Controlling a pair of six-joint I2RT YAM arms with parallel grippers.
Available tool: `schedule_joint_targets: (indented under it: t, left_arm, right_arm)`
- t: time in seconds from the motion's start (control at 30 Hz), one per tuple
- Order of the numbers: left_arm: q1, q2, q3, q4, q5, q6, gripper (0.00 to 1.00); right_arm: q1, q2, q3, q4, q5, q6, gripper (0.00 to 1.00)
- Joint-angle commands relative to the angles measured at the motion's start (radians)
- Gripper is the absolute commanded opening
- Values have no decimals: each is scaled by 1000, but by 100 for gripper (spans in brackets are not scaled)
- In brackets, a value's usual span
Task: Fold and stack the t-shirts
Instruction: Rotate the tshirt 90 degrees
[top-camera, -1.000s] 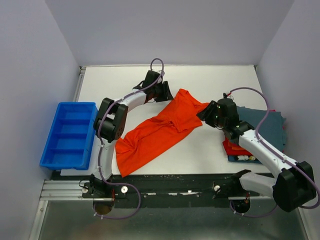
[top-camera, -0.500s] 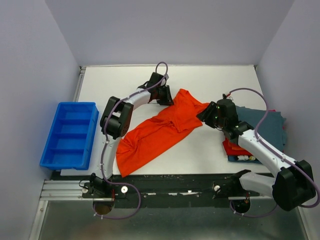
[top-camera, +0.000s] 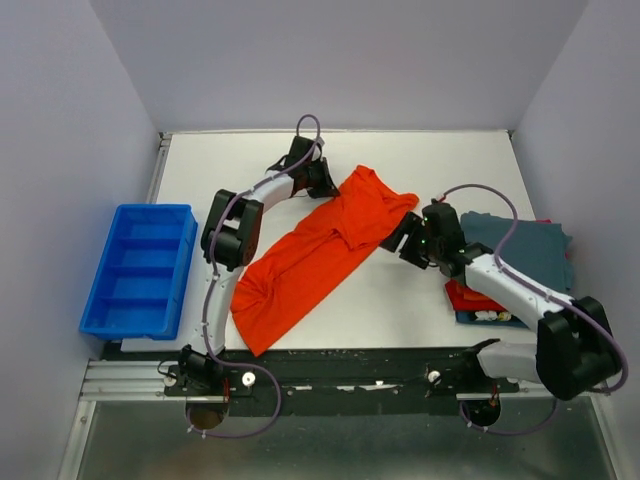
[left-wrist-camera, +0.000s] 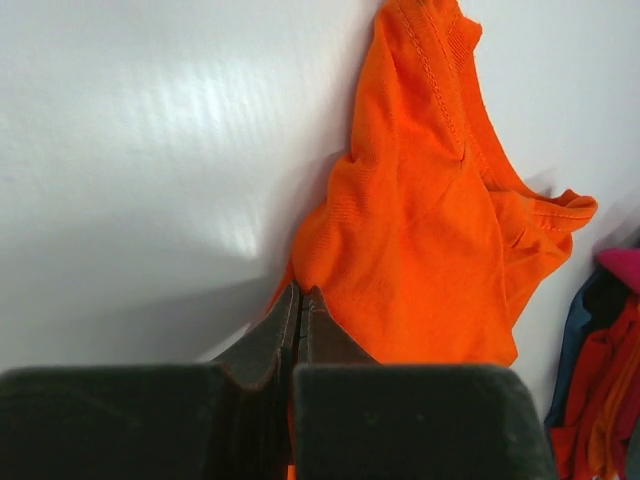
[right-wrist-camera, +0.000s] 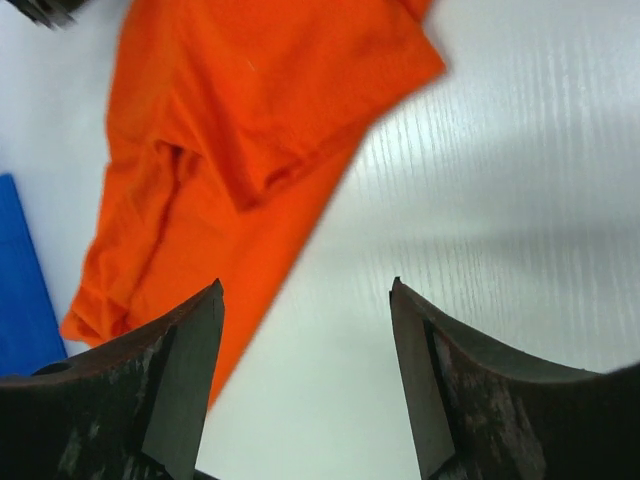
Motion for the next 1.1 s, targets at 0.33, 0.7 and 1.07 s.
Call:
schedule_joint_targets:
  t: [0.33, 0.7, 1.07]
  left_arm:
    - [169, -103, -221, 280, -328, -232, 0]
    - [241, -100, -243, 358, -319, -286, 0]
    - [269, -111, -264, 389, -319, -293, 0]
  right_arm:
    - [263, 478, 210, 84, -147, 164, 65]
    - [361, 641, 360, 15, -78, 293, 57]
    - [381, 750, 466, -91, -49, 296, 12]
